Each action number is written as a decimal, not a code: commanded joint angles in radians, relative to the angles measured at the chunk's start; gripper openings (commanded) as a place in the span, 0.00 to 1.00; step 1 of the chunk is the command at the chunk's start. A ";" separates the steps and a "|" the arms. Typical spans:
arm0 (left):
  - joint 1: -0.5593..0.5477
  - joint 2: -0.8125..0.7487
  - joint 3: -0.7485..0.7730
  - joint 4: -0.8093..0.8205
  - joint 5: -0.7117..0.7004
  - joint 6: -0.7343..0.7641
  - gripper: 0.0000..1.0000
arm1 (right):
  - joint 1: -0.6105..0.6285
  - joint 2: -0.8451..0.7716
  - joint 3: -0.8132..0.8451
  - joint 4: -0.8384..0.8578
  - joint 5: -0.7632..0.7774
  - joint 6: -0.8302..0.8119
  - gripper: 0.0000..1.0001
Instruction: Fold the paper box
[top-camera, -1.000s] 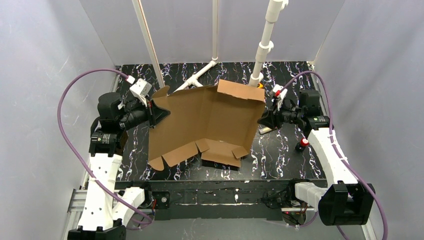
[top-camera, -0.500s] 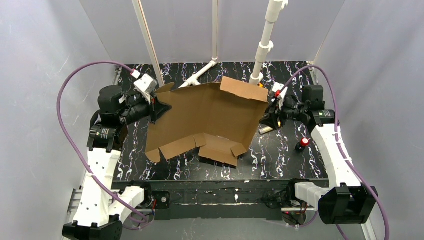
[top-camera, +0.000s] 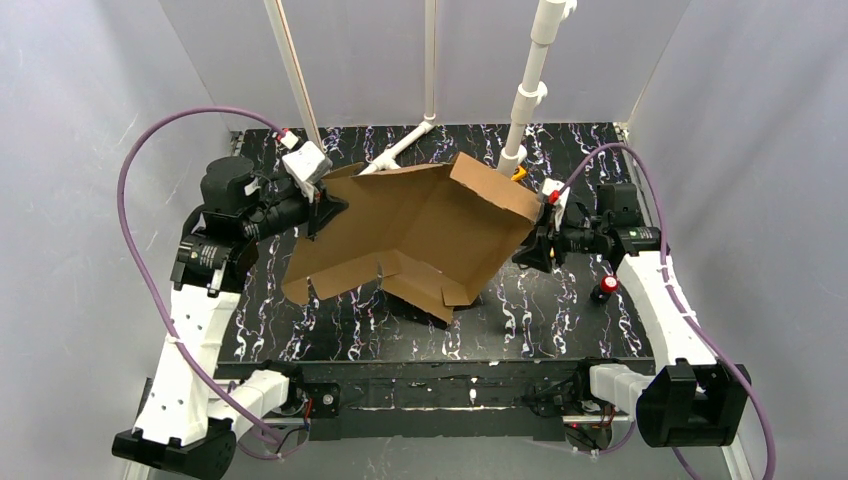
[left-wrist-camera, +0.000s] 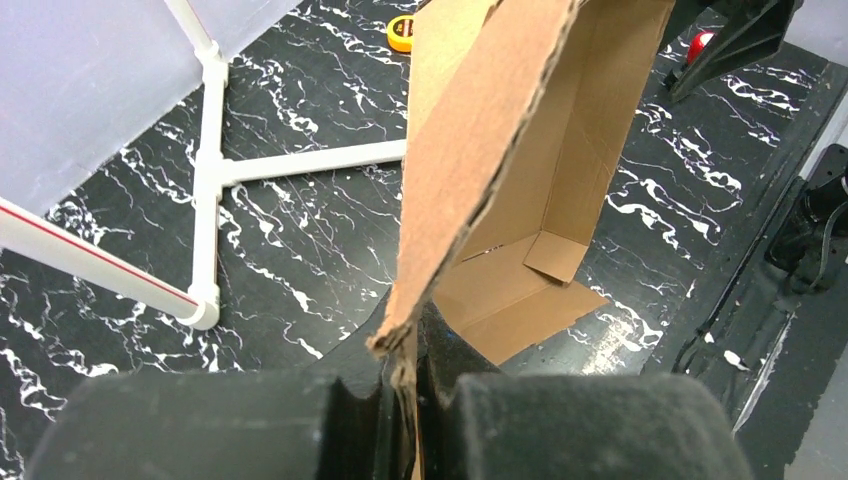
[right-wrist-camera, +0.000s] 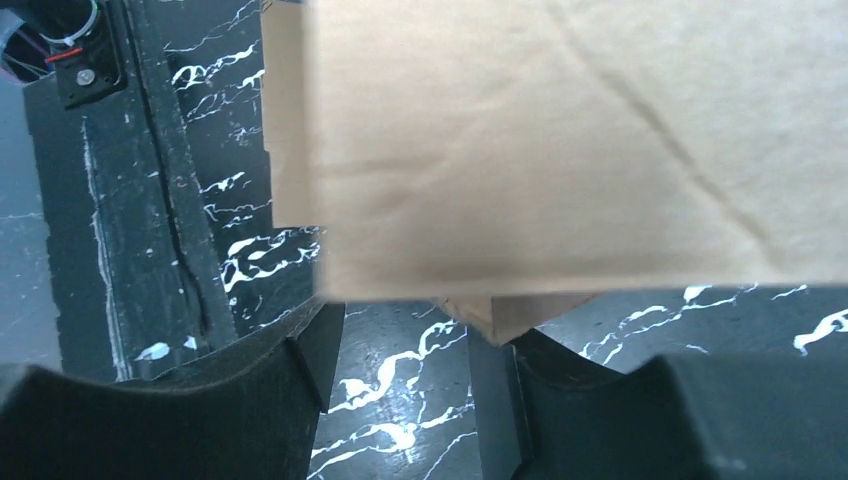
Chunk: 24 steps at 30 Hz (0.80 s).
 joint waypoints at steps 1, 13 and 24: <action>-0.028 0.003 0.080 -0.024 -0.005 0.060 0.00 | -0.002 -0.040 0.019 -0.009 -0.050 -0.020 0.56; -0.067 0.047 0.164 -0.082 -0.037 0.095 0.00 | -0.108 -0.071 0.278 -0.534 -0.047 -0.409 0.73; -0.068 0.084 0.231 -0.115 -0.011 -0.048 0.00 | -0.099 -0.025 0.560 -0.448 0.012 -0.192 0.98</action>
